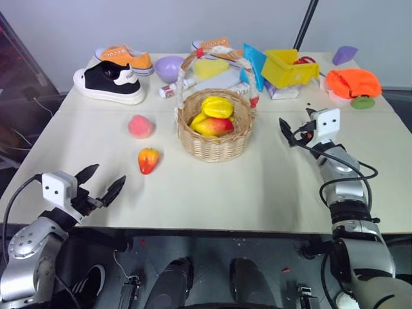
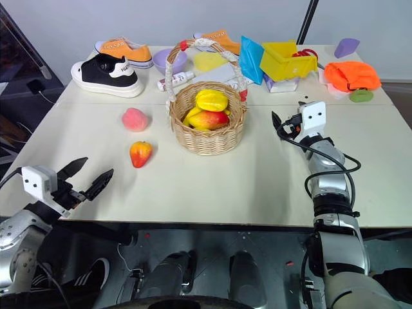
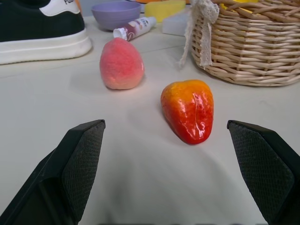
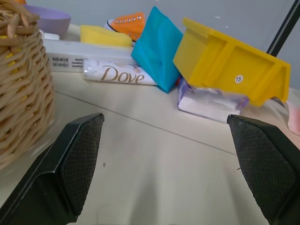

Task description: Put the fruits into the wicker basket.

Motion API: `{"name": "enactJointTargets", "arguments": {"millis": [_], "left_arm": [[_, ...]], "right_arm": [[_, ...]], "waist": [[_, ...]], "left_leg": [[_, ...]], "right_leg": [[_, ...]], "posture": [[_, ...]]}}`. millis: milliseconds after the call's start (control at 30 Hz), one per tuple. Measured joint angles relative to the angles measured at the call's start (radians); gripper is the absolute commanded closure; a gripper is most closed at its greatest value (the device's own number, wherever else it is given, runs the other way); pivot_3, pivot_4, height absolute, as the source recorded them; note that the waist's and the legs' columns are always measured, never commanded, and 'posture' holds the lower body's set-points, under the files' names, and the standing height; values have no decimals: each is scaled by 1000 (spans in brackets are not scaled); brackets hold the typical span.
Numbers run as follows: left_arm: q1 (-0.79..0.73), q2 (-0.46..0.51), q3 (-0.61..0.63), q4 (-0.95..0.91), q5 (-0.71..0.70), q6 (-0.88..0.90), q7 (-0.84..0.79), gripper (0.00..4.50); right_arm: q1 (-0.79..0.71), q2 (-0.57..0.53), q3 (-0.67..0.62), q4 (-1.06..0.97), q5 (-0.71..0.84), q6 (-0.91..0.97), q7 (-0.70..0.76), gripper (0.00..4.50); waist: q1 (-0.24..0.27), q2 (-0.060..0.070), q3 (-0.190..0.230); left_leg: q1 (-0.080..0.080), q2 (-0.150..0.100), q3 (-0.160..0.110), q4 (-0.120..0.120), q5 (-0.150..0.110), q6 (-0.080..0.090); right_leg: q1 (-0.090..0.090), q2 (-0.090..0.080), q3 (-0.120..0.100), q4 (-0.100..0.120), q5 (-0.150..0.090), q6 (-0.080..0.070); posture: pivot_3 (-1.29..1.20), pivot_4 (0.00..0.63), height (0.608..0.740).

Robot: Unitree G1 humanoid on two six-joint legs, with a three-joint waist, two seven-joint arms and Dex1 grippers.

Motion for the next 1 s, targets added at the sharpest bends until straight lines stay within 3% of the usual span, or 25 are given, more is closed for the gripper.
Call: {"name": "enactJointTargets", "arguments": {"millis": [733,833,1000], "left_arm": [[-60,-7,-20,-1,-28,26,-15,0],[-90,-7,-38,-11,-25,61,12,0],[-214,13,-88,-18,-5,233,132,0]], "right_arm": [[68,-8,0,-124,29,60,66,107],[154,-48,4,-266,79,139,161,107],[384,-249,17,-640,288,415,461,107]], "waist": [[3,0,0],[7,0,0],[16,1,1]], "left_leg": [[0,0,0,0,0,0],[-1,0,-1,0,0,0],[-2,0,-1,1,0,0]], "right_leg": [[0,0,0,0,0,0],[0,0,0,-1,0,0],[0,-1,-1,-1,0,0]], "posture": [[0,150,740],[0,150,740],[0,150,740]]}}
